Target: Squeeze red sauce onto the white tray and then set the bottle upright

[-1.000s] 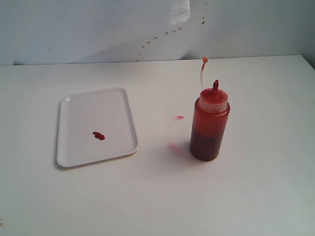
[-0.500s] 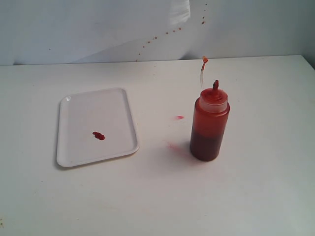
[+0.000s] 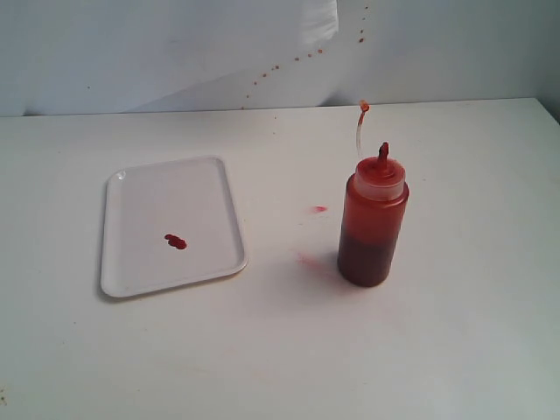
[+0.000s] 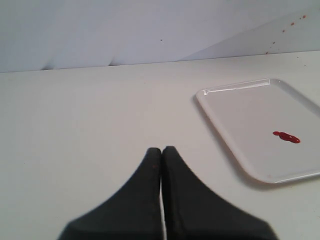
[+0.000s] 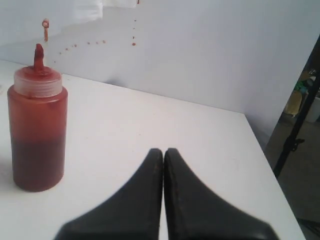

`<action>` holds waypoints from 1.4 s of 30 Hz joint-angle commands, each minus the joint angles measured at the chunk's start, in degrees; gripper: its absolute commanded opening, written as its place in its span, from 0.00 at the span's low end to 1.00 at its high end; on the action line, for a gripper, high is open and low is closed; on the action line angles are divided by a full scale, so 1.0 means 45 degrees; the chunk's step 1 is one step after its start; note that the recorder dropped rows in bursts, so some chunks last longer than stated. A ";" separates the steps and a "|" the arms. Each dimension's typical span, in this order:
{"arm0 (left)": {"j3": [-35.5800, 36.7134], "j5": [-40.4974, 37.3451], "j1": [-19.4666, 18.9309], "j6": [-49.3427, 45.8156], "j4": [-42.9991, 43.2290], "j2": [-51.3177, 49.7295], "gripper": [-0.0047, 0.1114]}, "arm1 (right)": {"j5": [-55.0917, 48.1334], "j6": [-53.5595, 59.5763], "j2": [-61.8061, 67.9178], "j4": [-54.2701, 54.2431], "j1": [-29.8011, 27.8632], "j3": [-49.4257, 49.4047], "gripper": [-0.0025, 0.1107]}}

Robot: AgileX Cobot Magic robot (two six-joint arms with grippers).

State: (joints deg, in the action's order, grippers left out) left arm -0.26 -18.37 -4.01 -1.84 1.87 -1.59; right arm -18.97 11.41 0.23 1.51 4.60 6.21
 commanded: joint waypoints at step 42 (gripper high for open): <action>0.0057 0.0070 -0.0029 -0.0007 -0.0089 0.0020 0.04 | 0.0137 -0.0929 -0.0051 -0.0906 0.0012 -0.1380 0.03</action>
State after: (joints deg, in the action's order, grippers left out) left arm -0.26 -18.37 -4.01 -1.94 1.87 -1.59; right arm -18.28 7.41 0.23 -2.33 4.60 0.19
